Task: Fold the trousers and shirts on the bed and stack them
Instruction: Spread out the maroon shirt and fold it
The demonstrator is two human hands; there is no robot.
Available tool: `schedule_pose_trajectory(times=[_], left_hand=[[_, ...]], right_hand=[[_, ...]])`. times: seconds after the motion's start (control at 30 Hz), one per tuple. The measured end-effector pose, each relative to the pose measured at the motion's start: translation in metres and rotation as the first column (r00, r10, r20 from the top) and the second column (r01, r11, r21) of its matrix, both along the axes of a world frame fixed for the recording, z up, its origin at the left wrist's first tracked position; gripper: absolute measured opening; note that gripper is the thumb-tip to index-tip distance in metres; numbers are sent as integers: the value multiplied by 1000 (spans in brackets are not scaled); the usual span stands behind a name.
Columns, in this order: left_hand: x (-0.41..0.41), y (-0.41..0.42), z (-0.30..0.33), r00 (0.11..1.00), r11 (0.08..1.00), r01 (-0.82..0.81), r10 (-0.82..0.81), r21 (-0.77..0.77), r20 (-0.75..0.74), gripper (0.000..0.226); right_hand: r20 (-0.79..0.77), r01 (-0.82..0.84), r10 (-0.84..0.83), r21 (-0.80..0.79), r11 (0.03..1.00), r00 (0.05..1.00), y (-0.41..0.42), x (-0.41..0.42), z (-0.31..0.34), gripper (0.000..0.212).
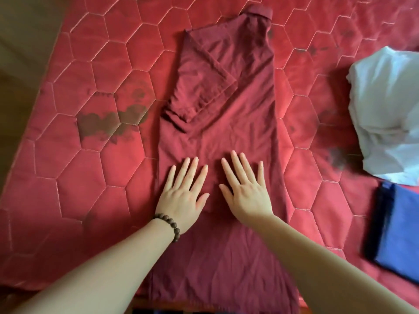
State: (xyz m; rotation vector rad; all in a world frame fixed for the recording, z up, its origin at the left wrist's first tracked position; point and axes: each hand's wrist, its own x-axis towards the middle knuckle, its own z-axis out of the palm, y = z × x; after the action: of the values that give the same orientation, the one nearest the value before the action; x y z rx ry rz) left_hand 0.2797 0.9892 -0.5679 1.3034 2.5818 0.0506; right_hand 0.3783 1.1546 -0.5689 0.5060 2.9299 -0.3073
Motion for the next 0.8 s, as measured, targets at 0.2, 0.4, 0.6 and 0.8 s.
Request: schedule_pose_trajectory(times=[0.2,0.4,0.6,0.8], left_hand=[[15,-54,-3,998,998,65,-65,-1,-12,61],[0,-107,17,997,996,67,-68,-57,-28,69],[8,-121,30,969,968,238,-242,-76,-44,94],[9,-94,47,840,884,467,-436,-24,323,75]], right_hand=[[84,89,-90,11,996,992,-5,63,2,57],[135,116,-112,-28,993,985,41,128,32,66],[236,-163,148,46,986,961,59,161,47,100],[232,-566,596,-188,803,769,39,126,67,86]])
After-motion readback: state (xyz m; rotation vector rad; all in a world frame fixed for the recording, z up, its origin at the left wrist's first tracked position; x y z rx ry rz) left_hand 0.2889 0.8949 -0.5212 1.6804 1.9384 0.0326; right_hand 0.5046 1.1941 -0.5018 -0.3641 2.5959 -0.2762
